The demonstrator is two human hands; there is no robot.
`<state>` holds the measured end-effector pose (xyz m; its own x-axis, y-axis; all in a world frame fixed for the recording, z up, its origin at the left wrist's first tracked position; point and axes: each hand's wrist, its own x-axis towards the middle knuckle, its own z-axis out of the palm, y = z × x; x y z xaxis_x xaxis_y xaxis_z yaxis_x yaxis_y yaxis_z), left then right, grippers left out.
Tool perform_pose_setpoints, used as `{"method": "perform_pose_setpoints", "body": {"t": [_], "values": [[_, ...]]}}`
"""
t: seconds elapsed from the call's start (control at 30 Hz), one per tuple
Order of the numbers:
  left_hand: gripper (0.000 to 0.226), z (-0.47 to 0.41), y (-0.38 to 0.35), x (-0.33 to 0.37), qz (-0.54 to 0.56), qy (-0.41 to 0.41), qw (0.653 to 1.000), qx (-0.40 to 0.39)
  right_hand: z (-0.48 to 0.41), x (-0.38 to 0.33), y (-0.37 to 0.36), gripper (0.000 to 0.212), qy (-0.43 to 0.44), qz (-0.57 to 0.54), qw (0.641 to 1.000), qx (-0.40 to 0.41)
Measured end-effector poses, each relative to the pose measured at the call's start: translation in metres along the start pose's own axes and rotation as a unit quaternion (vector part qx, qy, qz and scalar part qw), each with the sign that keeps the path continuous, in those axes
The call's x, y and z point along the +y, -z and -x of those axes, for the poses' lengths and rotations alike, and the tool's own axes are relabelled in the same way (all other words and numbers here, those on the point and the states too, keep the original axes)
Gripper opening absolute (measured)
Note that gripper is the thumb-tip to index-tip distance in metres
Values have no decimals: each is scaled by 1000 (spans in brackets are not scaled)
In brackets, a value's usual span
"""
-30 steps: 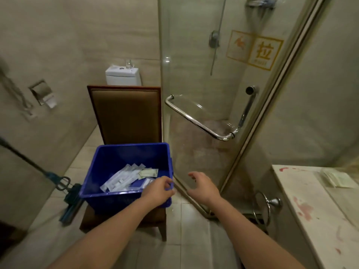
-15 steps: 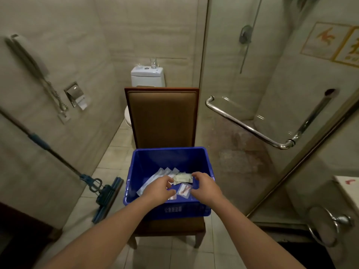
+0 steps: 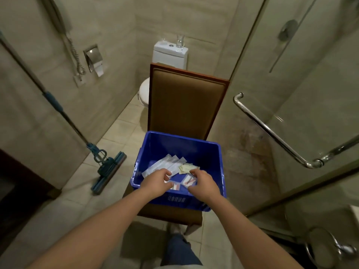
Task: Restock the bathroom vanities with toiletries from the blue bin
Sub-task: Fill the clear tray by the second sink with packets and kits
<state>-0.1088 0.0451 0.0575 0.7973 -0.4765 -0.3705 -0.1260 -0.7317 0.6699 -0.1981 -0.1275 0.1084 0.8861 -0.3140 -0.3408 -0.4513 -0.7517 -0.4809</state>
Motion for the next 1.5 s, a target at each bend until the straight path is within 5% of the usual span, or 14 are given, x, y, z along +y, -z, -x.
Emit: {"method": "perform_pose_setpoints", "body": {"t": [0.87,1.5], "values": [[35,-174,-72,-6,82,204,973,-68,-224,99,-15,58,-52,30,985,-164],[30,-266,-179,-60,211,272,938,-26,-358,172,-117,59,-66,74,981,-169]]}}
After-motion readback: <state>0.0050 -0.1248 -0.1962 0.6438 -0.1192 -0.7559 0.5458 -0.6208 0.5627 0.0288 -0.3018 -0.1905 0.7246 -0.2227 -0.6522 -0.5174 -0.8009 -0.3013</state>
